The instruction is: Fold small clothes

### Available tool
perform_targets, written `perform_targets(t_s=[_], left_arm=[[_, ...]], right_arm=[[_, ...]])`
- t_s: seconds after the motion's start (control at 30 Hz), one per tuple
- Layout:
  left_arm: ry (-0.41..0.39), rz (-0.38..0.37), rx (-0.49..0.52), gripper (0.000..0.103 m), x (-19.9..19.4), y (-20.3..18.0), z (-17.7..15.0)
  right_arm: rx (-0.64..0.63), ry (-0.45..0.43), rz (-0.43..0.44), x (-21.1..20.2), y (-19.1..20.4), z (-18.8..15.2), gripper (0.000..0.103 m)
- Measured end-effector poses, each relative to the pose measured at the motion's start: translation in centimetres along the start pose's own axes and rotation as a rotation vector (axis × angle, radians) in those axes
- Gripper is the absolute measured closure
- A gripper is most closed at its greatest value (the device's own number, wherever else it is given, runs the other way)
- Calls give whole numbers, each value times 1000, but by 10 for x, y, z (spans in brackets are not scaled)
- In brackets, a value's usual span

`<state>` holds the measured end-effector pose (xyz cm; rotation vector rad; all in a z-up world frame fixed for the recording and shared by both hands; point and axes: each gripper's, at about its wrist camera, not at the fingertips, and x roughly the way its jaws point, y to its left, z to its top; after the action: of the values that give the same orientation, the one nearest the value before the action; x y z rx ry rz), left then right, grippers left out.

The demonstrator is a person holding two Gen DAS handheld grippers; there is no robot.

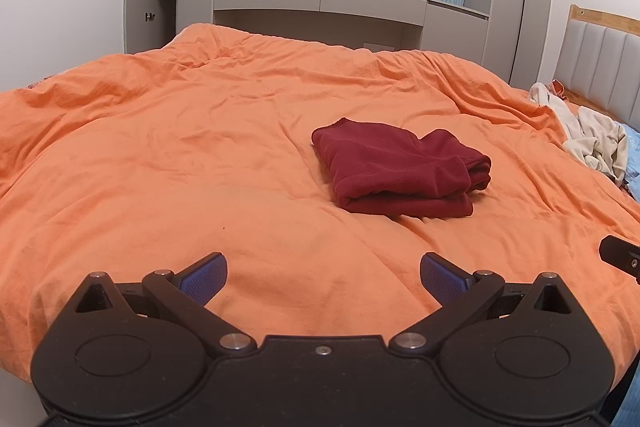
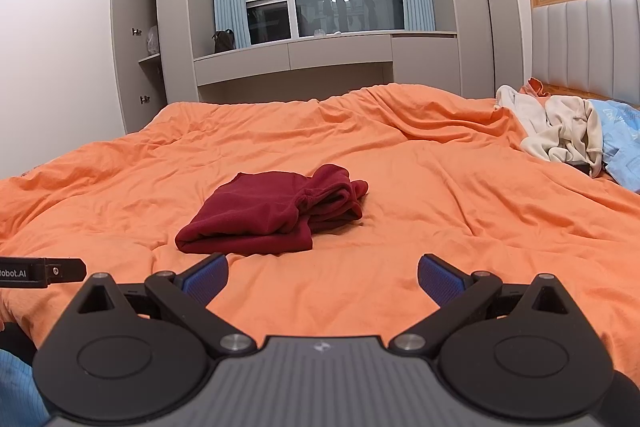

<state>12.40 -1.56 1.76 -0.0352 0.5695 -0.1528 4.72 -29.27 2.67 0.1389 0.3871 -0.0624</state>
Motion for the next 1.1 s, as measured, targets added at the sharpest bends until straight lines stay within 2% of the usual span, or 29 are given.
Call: perform_targets(t_s=[1.1], left_arm=[[4, 0, 2, 1, 1, 1, -2]], right_arm=[[1, 9, 1, 3, -2, -3, 0]])
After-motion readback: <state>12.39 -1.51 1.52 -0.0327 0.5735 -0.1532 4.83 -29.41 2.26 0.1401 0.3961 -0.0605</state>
